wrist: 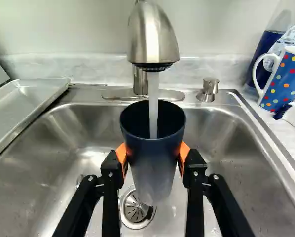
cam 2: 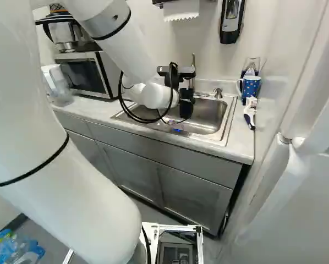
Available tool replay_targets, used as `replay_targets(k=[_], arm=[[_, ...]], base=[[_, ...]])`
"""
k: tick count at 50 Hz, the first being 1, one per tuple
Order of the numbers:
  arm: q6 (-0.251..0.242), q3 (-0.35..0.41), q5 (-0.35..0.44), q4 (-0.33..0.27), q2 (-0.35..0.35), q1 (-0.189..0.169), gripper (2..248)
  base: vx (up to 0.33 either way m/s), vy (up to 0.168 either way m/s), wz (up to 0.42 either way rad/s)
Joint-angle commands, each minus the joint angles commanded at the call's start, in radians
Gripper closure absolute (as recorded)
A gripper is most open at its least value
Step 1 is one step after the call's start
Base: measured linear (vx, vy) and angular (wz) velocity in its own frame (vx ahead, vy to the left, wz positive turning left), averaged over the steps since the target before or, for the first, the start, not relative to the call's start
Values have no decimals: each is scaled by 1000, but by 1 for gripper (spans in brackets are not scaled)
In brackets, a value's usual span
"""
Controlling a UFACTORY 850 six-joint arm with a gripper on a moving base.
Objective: Rinse the cup and place it in the tray
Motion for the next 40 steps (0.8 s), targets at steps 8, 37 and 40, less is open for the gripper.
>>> replay_targets(k=[8,37,40], arm=[[0,0,0,0,0,0,129],[0,0,0,0,0,0,129],[0,0,0,0,0,0,129]], base=[[0,0,0],[0,0,0],[0,0,0]])
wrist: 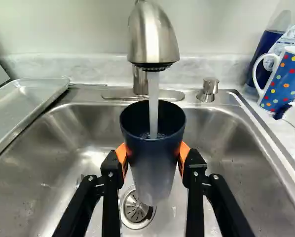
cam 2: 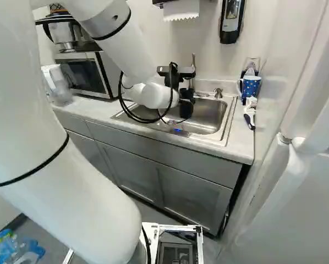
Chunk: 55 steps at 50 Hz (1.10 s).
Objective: Rinse the cup and place it in the tray
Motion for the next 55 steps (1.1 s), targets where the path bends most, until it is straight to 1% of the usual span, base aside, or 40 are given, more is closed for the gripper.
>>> replay_targets(k=[55], arm=[[0,0,0,0,0,0,129]], base=[[0,0,0]])
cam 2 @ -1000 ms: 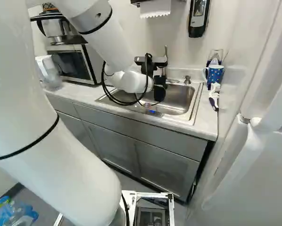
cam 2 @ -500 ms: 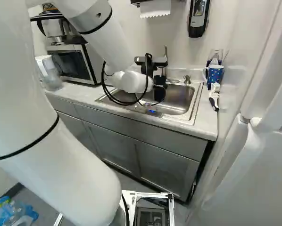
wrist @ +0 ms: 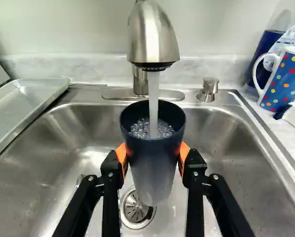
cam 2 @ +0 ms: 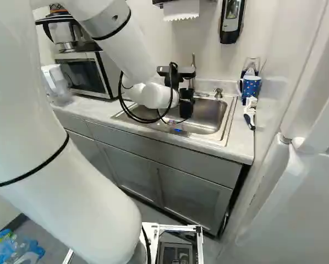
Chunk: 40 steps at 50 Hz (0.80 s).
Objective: Rinse the cup and place it in the tray
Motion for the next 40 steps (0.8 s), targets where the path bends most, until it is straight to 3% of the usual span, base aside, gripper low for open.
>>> replay_targets(k=[40], arm=[[0,0,0,0,0,0,129]], base=[[0,0,0]])
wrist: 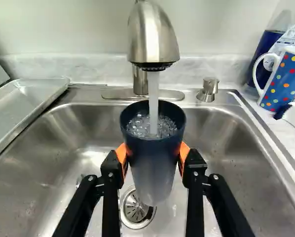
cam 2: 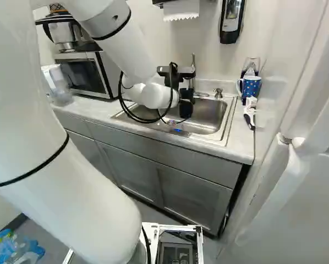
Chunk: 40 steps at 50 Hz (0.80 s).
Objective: Rinse the cup and place it in the tray
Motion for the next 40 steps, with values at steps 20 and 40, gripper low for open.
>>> replay_targets(k=[20,40], arm=[[0,0,0,0,0,0,129],[0,-6,0,0,-6,8,129]], base=[[0,0,0],[0,0,0]])
